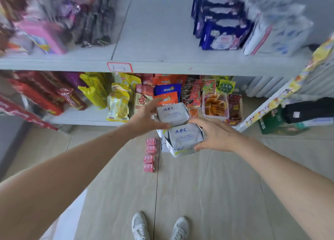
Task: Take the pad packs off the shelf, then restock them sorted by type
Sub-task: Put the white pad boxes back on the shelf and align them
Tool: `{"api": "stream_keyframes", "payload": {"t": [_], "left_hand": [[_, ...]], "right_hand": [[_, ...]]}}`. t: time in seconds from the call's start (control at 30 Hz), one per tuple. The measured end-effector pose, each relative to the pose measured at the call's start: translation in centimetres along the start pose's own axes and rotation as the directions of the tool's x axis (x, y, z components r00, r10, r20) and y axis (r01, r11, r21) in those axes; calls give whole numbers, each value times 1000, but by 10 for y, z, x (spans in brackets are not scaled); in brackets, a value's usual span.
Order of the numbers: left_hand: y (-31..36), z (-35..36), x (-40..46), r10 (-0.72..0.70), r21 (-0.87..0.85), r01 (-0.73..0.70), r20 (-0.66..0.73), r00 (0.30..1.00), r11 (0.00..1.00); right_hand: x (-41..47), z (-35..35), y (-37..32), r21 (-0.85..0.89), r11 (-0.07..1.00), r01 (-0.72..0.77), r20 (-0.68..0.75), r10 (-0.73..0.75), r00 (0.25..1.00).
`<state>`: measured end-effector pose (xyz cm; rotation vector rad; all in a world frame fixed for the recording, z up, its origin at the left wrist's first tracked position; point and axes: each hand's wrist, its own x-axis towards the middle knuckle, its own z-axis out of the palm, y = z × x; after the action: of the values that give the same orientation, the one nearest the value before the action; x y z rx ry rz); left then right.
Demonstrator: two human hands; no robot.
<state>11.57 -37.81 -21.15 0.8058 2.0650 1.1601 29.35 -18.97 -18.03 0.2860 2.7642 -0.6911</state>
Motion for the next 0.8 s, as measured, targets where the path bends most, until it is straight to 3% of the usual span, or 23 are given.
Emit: {"api": "stream_keyframes", "payload": {"t": [0.33, 0.8], "left_hand": [[133, -54, 11, 141, -34, -144, -78, 987, 989], [151, -152, 156, 193, 62, -188, -100, 976, 980]], "right_hand": [[-10, -134, -31, -133, 987, 86, -160, -107, 981], [128, -202, -37, -139, 990, 1, -260, -37, 965]]}}
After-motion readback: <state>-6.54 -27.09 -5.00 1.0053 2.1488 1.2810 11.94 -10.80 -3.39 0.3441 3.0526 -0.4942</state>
